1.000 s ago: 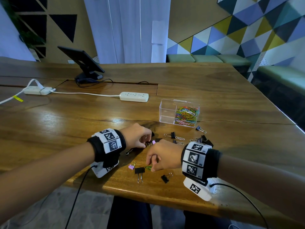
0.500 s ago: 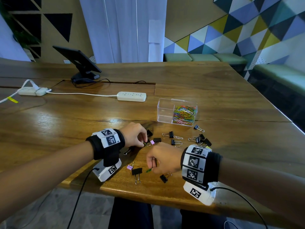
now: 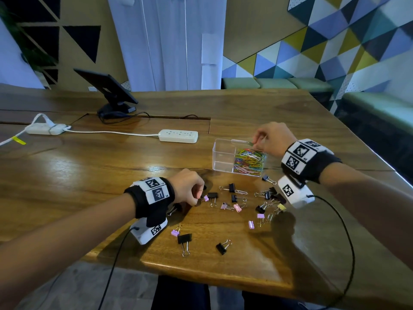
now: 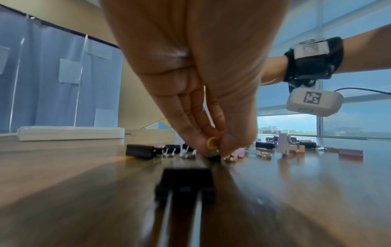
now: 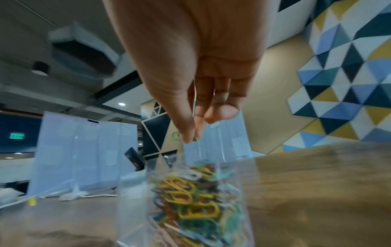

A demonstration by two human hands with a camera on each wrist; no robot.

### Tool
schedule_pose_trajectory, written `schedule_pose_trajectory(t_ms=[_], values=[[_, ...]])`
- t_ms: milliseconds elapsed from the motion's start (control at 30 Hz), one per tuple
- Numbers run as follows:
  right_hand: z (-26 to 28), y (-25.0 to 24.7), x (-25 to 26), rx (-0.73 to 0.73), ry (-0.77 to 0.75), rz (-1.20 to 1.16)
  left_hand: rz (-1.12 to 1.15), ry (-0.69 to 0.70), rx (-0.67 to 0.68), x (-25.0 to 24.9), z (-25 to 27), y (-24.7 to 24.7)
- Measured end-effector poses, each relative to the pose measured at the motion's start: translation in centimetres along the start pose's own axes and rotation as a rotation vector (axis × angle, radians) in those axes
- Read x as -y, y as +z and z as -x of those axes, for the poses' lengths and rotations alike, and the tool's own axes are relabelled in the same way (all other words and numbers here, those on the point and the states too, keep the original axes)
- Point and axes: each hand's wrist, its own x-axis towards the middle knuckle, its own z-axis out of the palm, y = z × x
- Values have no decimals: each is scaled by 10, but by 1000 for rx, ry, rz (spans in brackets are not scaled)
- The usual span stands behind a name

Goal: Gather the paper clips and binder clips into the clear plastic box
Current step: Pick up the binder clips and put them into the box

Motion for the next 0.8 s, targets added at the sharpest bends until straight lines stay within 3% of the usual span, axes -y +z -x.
schedule_pose_trajectory(t_ms=[133, 300, 567, 700, 800], values=[[0, 13, -20, 6, 21, 82, -36, 46, -52, -13, -14, -13], [6, 25, -22, -25, -14, 111, -81, 99, -231, -36, -45, -33], [11, 20, -37, -101, -26, 9, -62, 178, -386, -62, -89, -55], [15, 20, -34, 54, -7, -8, -30, 182, -409, -71, -108, -53], [17, 18, -29, 83, -29, 13, -36, 170, -378, -75, -118, -45]])
